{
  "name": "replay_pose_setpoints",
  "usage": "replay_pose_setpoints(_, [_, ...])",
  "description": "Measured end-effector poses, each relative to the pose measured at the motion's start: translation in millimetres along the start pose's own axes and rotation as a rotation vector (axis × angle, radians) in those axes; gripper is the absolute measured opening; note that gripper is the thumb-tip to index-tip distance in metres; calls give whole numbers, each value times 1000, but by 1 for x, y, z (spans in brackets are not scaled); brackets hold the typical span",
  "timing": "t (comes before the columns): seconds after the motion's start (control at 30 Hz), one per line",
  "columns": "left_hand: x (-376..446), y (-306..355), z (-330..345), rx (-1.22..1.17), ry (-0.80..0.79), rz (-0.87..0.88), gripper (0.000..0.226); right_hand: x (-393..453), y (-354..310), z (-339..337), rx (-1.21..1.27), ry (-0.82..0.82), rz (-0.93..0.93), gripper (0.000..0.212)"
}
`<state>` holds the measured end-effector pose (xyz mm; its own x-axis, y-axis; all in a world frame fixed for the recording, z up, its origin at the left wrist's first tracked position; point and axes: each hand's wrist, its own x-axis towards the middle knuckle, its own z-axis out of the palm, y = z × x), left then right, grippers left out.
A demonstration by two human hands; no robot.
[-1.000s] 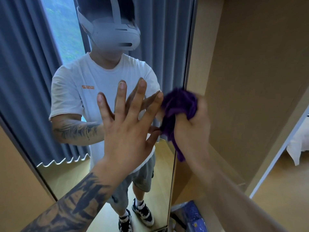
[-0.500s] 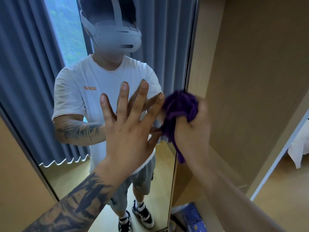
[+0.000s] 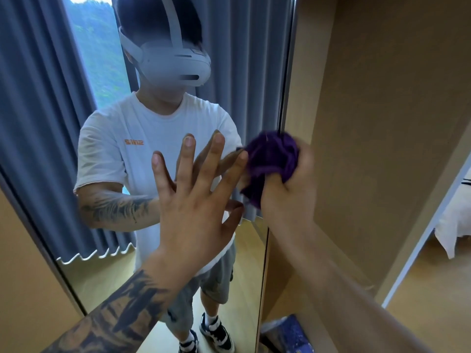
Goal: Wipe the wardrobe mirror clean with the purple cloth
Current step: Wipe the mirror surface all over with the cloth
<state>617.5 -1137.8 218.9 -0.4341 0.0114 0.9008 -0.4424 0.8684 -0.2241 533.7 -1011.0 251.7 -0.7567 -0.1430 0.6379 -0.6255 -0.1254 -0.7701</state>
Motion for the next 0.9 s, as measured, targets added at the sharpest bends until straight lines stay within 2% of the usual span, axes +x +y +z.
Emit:
replay_pose_setpoints(0.1, [-1, 0, 2, -18, 27, -6, 89, 38, -29, 5, 24, 27, -117, 59])
replay_pose_setpoints(0.2, [-1, 0, 3, -32, 43, -12, 86, 40, -30, 5, -12, 20, -153, 64])
replay_pose_setpoints(0.37, [0, -3, 0, -14, 23, -4, 90, -1, -3, -2, -72, -49, -82, 70])
replay_pose_setpoints(0.47, [6, -9, -4, -26, 44, 11, 79, 14, -10, -3, -70, -55, -83, 67])
replay_pose_setpoints(0.63, [46, -24, -22, -65, 166, 13, 55, 58, -38, 1, -44, -32, -179, 68])
replay_pose_setpoints(0.77, [74, -30, -36, -67, 186, -49, 49, 28, -16, 3, -150, -14, -165, 76])
replay_pose_setpoints(0.9, [92, -35, -45, -63, 213, -46, 51, 2, 6, -4, -137, -119, -114, 71])
